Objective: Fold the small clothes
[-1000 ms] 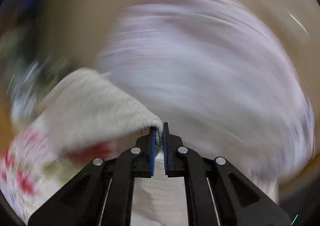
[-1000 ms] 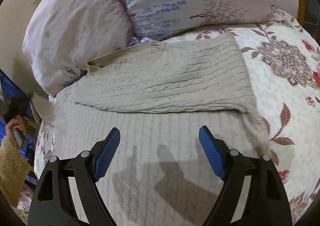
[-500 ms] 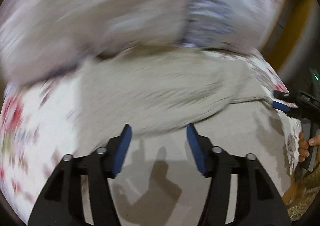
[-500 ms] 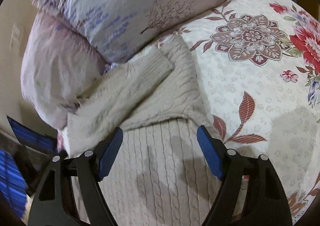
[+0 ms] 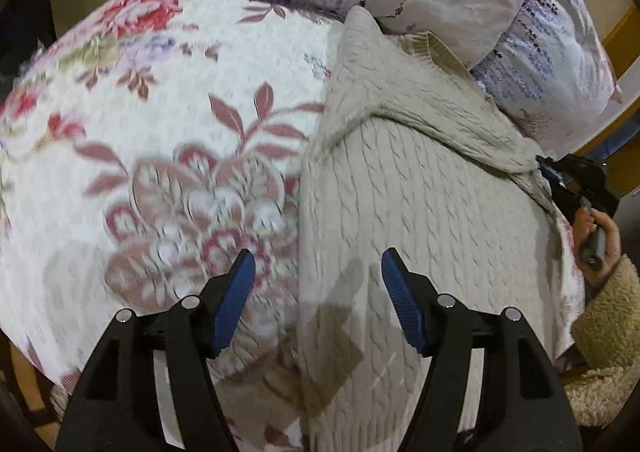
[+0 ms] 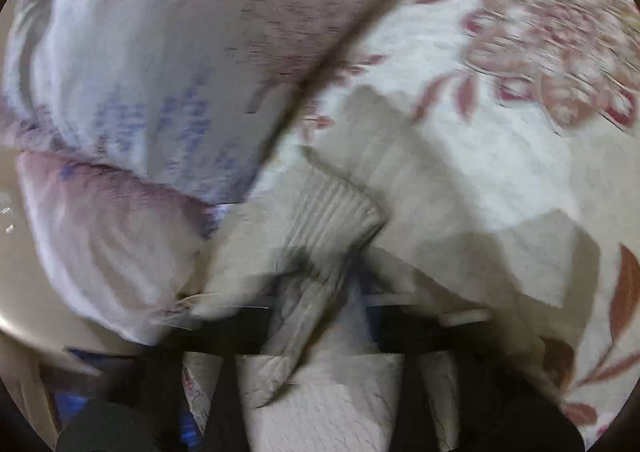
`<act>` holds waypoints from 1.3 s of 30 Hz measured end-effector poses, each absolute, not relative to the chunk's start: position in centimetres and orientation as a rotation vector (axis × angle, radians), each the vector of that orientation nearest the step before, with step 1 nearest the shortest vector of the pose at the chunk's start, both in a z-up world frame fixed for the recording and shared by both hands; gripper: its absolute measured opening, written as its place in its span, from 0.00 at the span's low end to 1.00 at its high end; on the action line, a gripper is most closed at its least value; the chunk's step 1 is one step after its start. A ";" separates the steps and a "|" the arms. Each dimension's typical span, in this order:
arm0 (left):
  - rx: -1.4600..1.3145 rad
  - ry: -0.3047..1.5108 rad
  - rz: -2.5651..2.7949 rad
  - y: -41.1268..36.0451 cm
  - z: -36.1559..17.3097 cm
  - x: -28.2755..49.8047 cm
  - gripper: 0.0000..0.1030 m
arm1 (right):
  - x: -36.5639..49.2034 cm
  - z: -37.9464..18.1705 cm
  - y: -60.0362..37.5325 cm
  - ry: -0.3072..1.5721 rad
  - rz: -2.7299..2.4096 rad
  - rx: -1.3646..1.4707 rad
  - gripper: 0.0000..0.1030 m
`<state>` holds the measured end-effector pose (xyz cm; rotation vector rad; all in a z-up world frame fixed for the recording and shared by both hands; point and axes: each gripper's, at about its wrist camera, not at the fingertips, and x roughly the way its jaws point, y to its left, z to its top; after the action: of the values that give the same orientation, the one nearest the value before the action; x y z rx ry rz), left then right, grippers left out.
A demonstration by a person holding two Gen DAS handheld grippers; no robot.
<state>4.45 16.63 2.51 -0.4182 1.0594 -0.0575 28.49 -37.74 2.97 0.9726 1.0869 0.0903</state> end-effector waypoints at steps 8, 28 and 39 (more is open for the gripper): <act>-0.510 1.051 -0.125 16.1 2.3 2.1 0.61 | 18.9 6.7 -40.4 1.132 0.110 0.740 0.55; -0.698 1.033 -0.363 14.8 5.1 4.1 0.07 | 11.7 7.4 -39.5 1.274 0.507 0.868 0.08; -0.655 0.876 -0.111 17.7 7.5 25.6 0.64 | 32.7 6.8 -38.0 1.040 0.275 0.875 0.79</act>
<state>25.63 17.65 7.52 -0.6555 0.8762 -0.1107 32.66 -38.04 6.81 0.8755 1.0401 0.2751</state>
